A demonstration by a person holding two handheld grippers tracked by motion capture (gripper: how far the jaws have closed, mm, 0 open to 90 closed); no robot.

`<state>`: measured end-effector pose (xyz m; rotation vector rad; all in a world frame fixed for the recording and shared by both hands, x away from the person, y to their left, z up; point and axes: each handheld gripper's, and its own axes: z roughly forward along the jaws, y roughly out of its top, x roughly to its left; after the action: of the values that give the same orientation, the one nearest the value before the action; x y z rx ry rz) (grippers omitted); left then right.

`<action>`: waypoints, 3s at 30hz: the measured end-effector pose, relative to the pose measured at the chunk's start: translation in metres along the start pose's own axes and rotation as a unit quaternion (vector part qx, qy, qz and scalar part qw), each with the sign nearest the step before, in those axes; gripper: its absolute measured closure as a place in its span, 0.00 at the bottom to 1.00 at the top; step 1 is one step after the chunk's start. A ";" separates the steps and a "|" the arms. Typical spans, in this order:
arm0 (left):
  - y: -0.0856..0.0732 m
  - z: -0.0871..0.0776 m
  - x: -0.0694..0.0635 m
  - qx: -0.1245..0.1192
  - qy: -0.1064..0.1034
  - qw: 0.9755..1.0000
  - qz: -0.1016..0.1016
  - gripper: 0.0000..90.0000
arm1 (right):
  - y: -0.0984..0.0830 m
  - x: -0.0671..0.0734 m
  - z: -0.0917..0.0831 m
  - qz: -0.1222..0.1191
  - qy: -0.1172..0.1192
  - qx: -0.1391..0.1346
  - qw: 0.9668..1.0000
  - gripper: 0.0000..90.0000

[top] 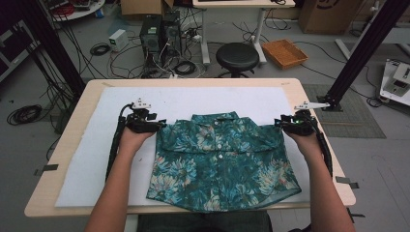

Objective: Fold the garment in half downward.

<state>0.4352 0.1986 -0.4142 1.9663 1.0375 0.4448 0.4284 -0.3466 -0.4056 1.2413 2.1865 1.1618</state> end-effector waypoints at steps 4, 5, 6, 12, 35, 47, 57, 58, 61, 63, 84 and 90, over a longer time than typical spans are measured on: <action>-0.001 0.013 -0.006 0.014 -0.010 1.000 -0.004 0.47 | 0.009 0.013 0.009 -0.008 0.012 0.003 1.000 0.62; 0.000 0.016 -0.007 0.017 -0.014 1.000 -0.004 0.47 | 0.011 0.016 0.012 -0.011 0.015 0.002 1.000 0.62; 0.000 0.019 -0.009 0.016 -0.017 1.000 -0.006 0.47 | 0.014 0.019 0.015 -0.012 0.019 0.004 1.000 0.61; 0.000 0.037 -0.014 0.028 -0.028 0.999 -0.023 0.45 | 0.022 0.031 0.038 -0.014 0.033 0.022 0.999 0.60; 0.020 0.045 -0.037 0.026 -0.058 0.997 0.032 0.96 | 0.029 0.043 0.072 -0.025 0.064 0.077 0.995 0.99; 0.017 0.003 -0.054 -0.018 -0.090 0.994 0.056 0.96 | 0.016 0.057 0.025 -0.054 0.083 0.019 0.995 0.99; -0.012 -0.026 -0.072 -0.013 -0.114 0.990 0.075 0.96 | -0.023 0.080 -0.010 -0.084 0.092 -0.010 0.992 0.99; -0.015 -0.026 -0.073 -0.008 -0.116 0.990 0.074 0.96 | -0.028 0.081 -0.012 -0.084 0.093 -0.010 0.992 0.99; -0.023 -0.027 -0.077 0.007 -0.122 0.989 0.079 0.96 | -0.038 0.084 -0.018 -0.084 0.099 -0.006 0.992 0.99; -0.029 -0.027 -0.080 0.010 -0.127 0.989 0.077 0.96 | -0.045 0.086 -0.023 -0.082 0.103 -0.006 0.991 0.99; -0.048 -0.037 -0.089 0.020 -0.141 0.988 0.054 0.60 | -0.075 0.097 -0.043 -0.056 0.120 -0.010 0.991 0.74; -0.025 -0.023 -0.087 0.001 -0.137 0.990 0.042 0.52 | -0.047 0.092 -0.037 -0.051 0.118 -0.036 0.991 0.69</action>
<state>0.3563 0.1484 -0.4147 2.0101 0.7836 0.2098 0.3289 -0.3000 -0.4141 0.9950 2.3217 1.3927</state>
